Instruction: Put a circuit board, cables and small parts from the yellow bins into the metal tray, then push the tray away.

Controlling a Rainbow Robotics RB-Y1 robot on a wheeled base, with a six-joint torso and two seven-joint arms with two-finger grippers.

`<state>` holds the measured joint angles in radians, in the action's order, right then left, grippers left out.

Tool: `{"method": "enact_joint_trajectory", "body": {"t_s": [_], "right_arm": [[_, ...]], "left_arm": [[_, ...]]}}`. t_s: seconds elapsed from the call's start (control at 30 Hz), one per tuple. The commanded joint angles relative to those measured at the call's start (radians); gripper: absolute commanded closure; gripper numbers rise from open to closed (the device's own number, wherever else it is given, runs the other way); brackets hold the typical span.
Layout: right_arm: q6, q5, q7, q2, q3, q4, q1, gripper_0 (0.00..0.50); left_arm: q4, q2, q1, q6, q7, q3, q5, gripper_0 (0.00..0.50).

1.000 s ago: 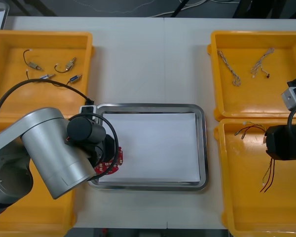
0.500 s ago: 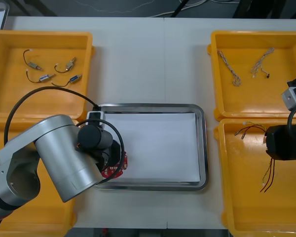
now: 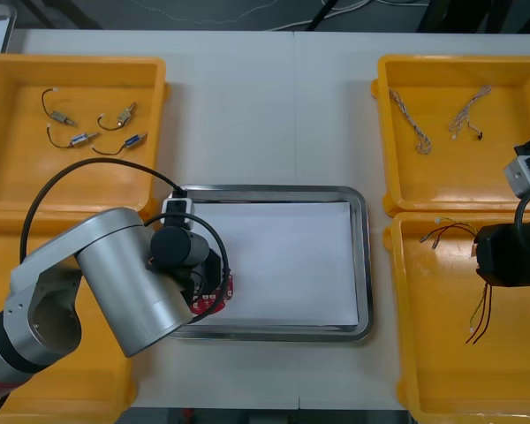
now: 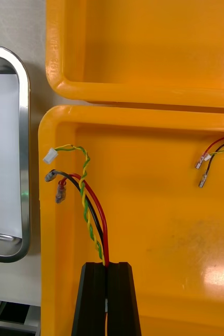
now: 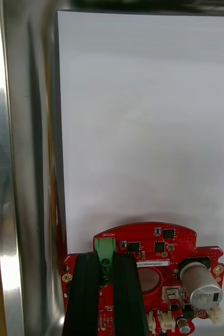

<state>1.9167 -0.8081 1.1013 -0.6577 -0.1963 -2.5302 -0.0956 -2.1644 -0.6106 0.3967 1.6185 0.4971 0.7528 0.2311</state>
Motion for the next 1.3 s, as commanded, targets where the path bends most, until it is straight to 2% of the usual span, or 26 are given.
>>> {"method": "enact_joint_trajectory", "body": {"t_s": [0.03,0.43,0.47,0.53,0.57,0.6,0.63,0.67,0.73,0.77,1.17,1.3], "right_arm": [[0.003,0.006,-0.038,-0.031,0.012,-0.027,-0.016,0.5],[0.003,0.006,-0.038,-0.031,0.012,-0.027,-0.016,0.5],[0.003,0.006,-0.038,-0.031,0.012,-0.027,-0.016,0.5],[0.003,0.006,-0.038,-0.031,0.012,-0.027,-0.016,0.5],[0.003,0.006,-0.038,-0.031,0.012,-0.027,-0.016,0.5],[0.003,0.006,-0.038,-0.031,0.012,-0.027,-0.016,0.5],[0.003,0.006,-0.038,-0.031,0.012,-0.027,-0.016,0.5],[0.003,0.006,-0.038,-0.031,0.012,-0.027,-0.016,0.5],[0.003,0.006,-0.038,-0.031,0.012,-0.027,-0.016,0.5],[0.003,0.006,-0.038,-0.031,0.012,-0.027,-0.016,0.5],[0.003,0.006,-0.038,-0.031,0.012,-0.027,-0.016,0.5],[0.003,0.006,-0.038,-0.031,0.012,-0.027,-0.016,0.5]], "left_arm": [[0.006,0.023,0.031,-0.02,-0.029,0.034,-0.021,0.5],[0.017,0.032,0.03,-0.032,-0.037,0.036,-0.029,0.5],[0.017,0.031,0.03,-0.032,-0.037,0.036,-0.029,0.478],[0.017,0.032,0.03,-0.034,-0.04,0.036,-0.029,0.347],[0.017,0.031,0.03,-0.034,-0.04,0.036,-0.029,0.311],[0.017,0.031,0.03,-0.034,-0.041,0.036,-0.029,0.227],[0.017,0.032,0.03,-0.034,-0.043,0.036,-0.029,0.171],[0.017,0.032,0.03,-0.034,-0.043,0.036,-0.029,0.146],[0.017,0.035,0.03,-0.043,-0.045,0.037,-0.027,0.028],[0.017,0.035,0.03,-0.045,-0.046,0.036,-0.027,0.004],[-0.006,0.04,0.03,-0.022,-0.04,0.003,-0.03,0.0],[-0.054,0.038,0.047,0.064,0.011,-0.059,0.044,0.0]]}}
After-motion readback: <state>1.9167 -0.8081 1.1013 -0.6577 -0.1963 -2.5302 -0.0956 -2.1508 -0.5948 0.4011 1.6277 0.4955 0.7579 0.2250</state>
